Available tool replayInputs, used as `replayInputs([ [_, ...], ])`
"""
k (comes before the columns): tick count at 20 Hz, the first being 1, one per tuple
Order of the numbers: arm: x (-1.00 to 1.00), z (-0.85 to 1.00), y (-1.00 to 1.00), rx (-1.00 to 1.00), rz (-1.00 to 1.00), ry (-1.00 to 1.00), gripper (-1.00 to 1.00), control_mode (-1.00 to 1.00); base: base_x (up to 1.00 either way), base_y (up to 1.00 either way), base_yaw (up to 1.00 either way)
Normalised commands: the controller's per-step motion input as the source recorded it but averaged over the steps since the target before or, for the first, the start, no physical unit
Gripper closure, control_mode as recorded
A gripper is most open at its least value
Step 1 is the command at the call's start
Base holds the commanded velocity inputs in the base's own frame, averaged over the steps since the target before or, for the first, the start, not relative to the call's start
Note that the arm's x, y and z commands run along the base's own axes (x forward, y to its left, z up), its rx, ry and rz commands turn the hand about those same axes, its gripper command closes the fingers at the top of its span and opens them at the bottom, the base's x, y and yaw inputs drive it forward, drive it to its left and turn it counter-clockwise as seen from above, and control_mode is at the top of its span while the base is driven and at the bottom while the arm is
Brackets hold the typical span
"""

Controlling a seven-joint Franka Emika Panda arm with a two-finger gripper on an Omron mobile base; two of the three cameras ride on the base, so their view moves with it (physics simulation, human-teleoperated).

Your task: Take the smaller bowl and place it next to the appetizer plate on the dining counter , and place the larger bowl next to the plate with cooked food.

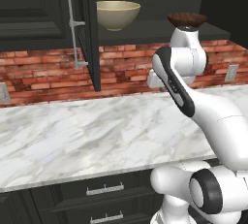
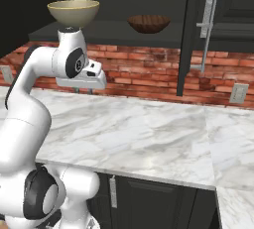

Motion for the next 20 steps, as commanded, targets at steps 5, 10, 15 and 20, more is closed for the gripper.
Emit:
replayInputs([
  [5,-0.40,-0.01,0.13,0.02,0.02,-0.01,-1.00,-1.00,0.00,0.00,0.00],
  [10,-0.58,0.04,0.33,0.13,-0.23,-0.09,-1.00,-1.00,0.00,0.00,0.00],
  [15,-0.11,0.42,0.32,0.10,-0.33,-0.20,-1.00,-1.00,0.00,0.00,0.00],
  [20,0.00,0.90,0.05,0.16,-0.15,-0.09,-1.00,-1.00,0.00,0.00,0.00],
])
